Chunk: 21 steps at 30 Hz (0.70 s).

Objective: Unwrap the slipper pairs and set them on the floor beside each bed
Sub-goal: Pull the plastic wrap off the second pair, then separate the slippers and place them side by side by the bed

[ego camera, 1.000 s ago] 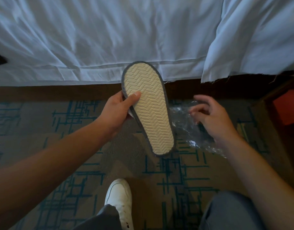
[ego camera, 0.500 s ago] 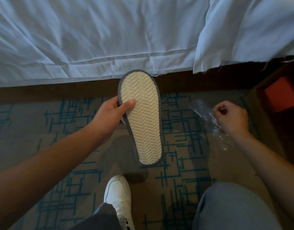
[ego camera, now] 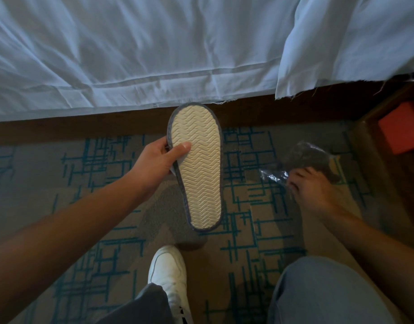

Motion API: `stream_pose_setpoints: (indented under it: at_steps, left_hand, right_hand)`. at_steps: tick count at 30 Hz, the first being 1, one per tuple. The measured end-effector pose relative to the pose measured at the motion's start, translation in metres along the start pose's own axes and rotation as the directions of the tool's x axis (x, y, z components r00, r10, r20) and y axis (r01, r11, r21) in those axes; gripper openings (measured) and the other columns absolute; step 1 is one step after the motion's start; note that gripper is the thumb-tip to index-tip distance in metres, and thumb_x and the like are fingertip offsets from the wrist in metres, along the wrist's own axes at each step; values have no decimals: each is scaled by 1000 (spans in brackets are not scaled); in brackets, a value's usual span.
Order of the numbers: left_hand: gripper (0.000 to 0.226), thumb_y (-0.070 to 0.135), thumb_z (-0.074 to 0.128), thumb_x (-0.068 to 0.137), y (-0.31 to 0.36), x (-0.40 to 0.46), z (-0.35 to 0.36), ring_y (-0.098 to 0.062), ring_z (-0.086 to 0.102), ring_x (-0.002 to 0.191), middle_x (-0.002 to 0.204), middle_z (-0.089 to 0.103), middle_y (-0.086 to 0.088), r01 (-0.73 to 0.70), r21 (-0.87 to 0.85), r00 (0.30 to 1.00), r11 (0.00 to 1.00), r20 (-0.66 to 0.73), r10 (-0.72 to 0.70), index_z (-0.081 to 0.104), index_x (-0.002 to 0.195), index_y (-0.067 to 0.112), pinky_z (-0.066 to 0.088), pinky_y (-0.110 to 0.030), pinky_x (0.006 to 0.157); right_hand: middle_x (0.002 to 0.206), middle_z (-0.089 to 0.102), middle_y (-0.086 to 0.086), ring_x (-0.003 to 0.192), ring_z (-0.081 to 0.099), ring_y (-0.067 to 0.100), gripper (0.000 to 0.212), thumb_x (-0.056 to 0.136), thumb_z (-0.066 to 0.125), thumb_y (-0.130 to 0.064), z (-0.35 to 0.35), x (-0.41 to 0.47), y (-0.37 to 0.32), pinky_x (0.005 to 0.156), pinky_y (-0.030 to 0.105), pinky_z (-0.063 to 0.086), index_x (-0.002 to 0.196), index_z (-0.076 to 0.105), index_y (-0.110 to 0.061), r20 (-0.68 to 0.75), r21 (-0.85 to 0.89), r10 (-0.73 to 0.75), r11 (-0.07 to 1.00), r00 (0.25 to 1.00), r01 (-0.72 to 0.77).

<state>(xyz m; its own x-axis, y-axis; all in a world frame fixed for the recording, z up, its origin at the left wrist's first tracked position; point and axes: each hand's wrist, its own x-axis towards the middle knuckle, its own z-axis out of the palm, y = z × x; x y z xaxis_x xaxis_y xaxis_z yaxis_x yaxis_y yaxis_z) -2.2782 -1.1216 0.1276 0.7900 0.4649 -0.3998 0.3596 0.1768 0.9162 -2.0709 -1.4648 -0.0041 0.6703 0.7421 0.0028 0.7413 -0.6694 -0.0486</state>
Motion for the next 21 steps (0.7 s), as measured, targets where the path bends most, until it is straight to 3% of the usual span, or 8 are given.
stream_pose_setpoints:
  at_steps: [3, 6, 10, 13, 17, 21]
  left_hand:
    - [22, 30, 66, 97, -4, 1, -3, -23, 77, 101, 110, 79, -5, 10, -7, 1000, 1000, 0, -10, 70, 115, 18, 64, -34, 79]
    - [21, 29, 65, 98, -8, 2, -7, -23, 77, 100, 110, 79, -4, 22, -3, 1000, 1000, 0, -22, 70, 115, 18, 64, -32, 76]
    - [21, 30, 65, 98, -10, 3, -8, -23, 77, 101, 110, 79, -3, 27, 26, 1000, 999, -15, -27, 70, 115, 20, 62, -42, 86]
    - [21, 31, 65, 97, -11, 2, -9, -24, 76, 102, 111, 79, -3, 31, 39, 999, 999, -23, -30, 70, 115, 20, 61, -46, 90]
    - [17, 31, 66, 97, -9, 2, -10, -26, 76, 102, 109, 79, -3, 37, 42, 999, 998, -30, -35, 71, 111, 23, 62, -46, 90]
    - [19, 33, 66, 97, -7, 1, -11, -25, 76, 101, 110, 79, -4, 41, 48, 999, 998, -30, -40, 70, 112, 23, 60, -50, 93]
  right_hand:
    - [97, 71, 6, 85, 63, 34, 24, 63, 86, -5, 20, -19, 6, 70, 38, 48, 70, 69, -20, 77, -7, 52, 999, 996, -52]
    - [115, 71, 10, 104, 62, 37, 25, 64, 84, -7, 29, -29, 14, 81, 44, 48, 65, 63, -21, 198, 9, 122, 992, 973, -127]
    - [152, 49, 5, 141, 40, 30, 26, 81, 75, -32, 34, -31, 24, 109, 44, 38, 72, 51, -29, 411, 13, 155, 984, 898, -176]
    - [154, 44, 0, 145, 34, 21, 19, 93, 62, -46, 33, -26, 23, 110, 36, 33, 81, 60, -30, 537, 15, 162, 979, 828, -202]
    - [127, 63, -1, 124, 49, 21, 23, 93, 56, -50, 28, -19, 17, 100, 34, 39, 98, 68, -31, 475, -31, 171, 984, 863, -178]
    - [112, 67, 5, 109, 58, 31, 17, 85, 70, -30, 4, 3, -4, 87, 35, 44, 100, 73, -20, 209, 99, 145, 981, 967, -169]
